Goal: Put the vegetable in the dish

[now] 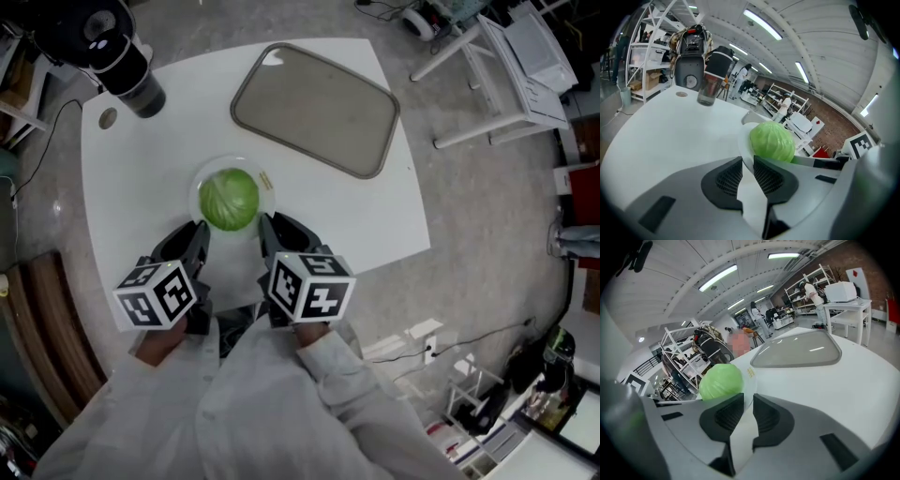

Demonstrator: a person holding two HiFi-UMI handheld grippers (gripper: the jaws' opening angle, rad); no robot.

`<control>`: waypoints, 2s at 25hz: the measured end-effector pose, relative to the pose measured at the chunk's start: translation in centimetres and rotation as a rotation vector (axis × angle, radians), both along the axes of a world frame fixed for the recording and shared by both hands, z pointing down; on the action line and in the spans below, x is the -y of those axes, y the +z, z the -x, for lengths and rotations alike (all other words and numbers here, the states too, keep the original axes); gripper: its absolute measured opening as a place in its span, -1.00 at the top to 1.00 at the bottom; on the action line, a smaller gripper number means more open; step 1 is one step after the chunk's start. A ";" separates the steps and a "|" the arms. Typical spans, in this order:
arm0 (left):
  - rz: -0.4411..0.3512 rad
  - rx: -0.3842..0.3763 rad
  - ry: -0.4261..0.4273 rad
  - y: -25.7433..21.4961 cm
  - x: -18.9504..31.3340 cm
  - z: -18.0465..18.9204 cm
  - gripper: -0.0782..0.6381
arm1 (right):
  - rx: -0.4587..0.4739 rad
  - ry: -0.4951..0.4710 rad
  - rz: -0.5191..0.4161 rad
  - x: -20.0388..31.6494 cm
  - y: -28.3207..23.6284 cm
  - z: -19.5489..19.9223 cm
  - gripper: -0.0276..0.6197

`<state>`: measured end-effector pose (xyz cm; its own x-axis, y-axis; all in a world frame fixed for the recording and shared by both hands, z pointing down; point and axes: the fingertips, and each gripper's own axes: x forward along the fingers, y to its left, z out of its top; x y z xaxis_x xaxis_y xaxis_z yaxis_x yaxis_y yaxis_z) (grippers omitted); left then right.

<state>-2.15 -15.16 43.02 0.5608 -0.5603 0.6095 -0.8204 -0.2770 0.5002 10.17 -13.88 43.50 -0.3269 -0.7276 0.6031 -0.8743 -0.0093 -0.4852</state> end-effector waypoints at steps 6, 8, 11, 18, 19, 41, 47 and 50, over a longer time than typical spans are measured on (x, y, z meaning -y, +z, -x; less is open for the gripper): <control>-0.024 0.007 -0.012 -0.6 2.7 -4.1 0.61 | 0.002 -0.020 -0.014 2.9 -0.4 -4.1 0.70; -0.030 0.007 -0.014 -0.9 3.4 -5.5 0.61 | 0.005 -0.019 -0.019 3.6 -0.7 -5.5 0.70; -0.042 0.009 -0.017 -1.1 4.7 -7.4 0.61 | 0.004 -0.019 -0.026 4.9 -0.8 -7.4 0.70; -0.057 0.006 0.005 -1.0 7.3 -12.1 0.61 | 0.014 -0.001 -0.012 6.7 -0.3 -12.0 0.70; -0.057 0.004 0.011 -0.8 7.7 -12.6 0.61 | 0.014 0.002 -0.010 7.1 -0.2 -12.5 0.70; -0.060 0.040 0.050 3.6 19.4 -21.9 0.61 | -0.015 0.040 0.030 18.4 4.2 -21.7 0.70; -0.033 0.037 0.046 4.9 20.7 -22.9 0.61 | -0.033 0.031 0.051 19.6 5.2 -22.7 0.70; -0.023 0.045 0.043 5.3 20.9 -23.2 0.61 | -0.033 0.027 0.065 19.8 5.6 -22.9 0.70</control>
